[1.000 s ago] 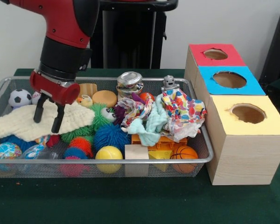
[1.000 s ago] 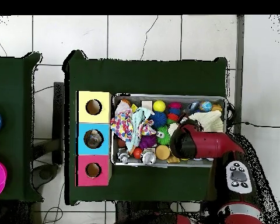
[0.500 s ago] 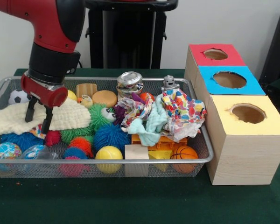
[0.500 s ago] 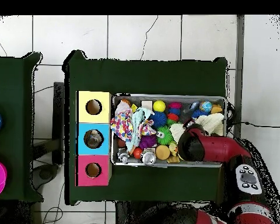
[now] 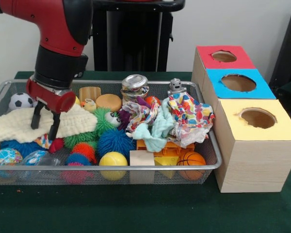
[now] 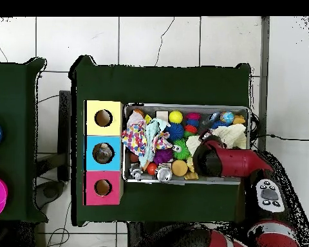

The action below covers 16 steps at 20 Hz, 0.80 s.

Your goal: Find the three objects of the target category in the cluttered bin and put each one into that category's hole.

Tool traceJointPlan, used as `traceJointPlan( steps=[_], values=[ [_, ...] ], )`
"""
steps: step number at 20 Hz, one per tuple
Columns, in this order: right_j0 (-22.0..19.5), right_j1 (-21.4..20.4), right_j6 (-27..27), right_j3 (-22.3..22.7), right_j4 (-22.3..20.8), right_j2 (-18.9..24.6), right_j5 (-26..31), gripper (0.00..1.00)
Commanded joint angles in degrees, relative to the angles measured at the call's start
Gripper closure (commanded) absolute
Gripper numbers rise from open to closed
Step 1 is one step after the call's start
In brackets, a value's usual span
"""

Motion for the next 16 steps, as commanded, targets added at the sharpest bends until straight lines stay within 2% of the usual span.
traceJointPlan(
  steps=[1, 7, 12, 16],
  values=[
    [0.8, 1.1, 3.0, -0.4, 3.1, 5.4, 2.9, 0.00],
    [1.1, 0.7, 3.8, -0.9, 4.9, 5.1, 3.1, 0.00],
    [-1.1, 3.4, 1.6, -2.9, 5.5, 7.8, 3.0, 0.00],
    [-2.0, 3.8, 0.5, -3.5, 5.9, 9.6, 3.2, 0.00]
  ],
)
